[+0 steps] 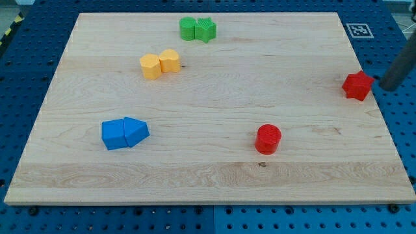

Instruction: Push the red star closer to red circle

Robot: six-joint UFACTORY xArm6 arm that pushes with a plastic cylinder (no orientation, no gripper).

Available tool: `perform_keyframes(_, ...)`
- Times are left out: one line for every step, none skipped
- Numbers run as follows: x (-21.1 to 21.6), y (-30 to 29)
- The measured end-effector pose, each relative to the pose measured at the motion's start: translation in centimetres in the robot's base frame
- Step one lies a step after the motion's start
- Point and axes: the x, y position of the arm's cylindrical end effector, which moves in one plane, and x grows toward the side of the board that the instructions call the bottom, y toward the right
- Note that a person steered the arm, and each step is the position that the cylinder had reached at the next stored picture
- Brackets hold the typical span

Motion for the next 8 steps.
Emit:
perform_keyframes(0.5, -4.1)
perform_keyframes(2.4, -9.8)
perform_keyframes(4.8, -14.3)
perform_keyframes(5.4, -15.9)
perform_keyframes(3.2, -15.7)
perform_keyframes(2.6, -17.9)
perform_keyframes(4.5, -20.3)
perform_keyframes(5.6, -21.7)
